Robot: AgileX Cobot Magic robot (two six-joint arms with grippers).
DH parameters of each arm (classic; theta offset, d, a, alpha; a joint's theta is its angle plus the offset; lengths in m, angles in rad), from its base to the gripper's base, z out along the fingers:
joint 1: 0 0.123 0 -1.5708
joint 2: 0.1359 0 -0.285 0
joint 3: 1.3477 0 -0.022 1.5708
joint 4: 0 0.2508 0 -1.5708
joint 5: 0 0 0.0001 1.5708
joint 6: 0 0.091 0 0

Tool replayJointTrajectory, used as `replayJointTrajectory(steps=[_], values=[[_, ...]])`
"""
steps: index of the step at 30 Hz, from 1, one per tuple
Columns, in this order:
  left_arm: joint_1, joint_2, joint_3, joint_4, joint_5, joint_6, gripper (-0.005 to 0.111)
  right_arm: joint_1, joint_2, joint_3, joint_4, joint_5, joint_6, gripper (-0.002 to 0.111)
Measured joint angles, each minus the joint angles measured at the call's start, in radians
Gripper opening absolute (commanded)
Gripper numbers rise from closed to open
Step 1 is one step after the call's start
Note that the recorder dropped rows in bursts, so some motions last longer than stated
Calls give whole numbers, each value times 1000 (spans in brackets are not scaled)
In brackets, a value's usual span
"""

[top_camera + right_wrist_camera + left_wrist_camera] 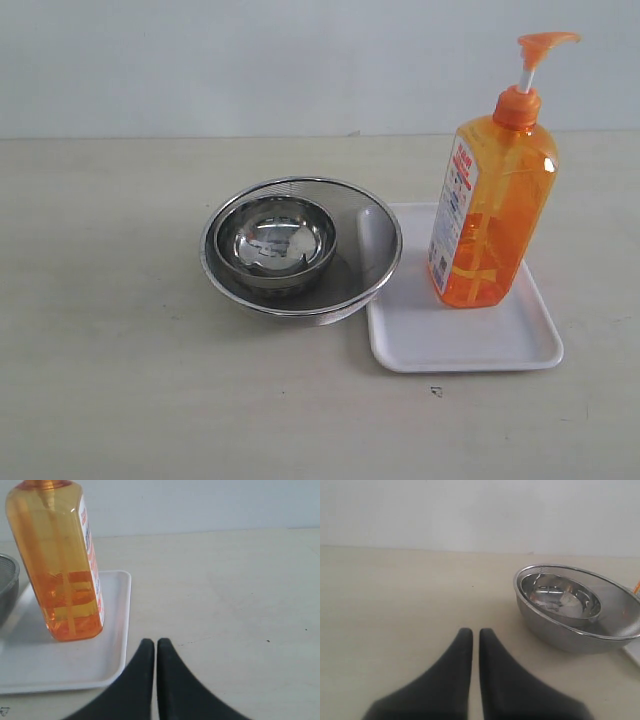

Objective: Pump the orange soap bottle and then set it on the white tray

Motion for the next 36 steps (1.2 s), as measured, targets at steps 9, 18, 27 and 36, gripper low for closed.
replayJointTrajectory(steps=[9, 18, 27, 36], values=[[94, 0, 0, 2, 4, 47, 5, 0, 0, 0, 0, 0, 0, 0], [187, 0, 0, 2, 38, 53, 5, 0, 0, 0, 0, 0, 0, 0], [189, 0, 0, 2, 38, 53, 5, 0, 0, 0, 0, 0, 0, 0], [189, 0, 0, 2, 40, 53, 5, 0, 0, 0, 0, 0, 0, 0]])
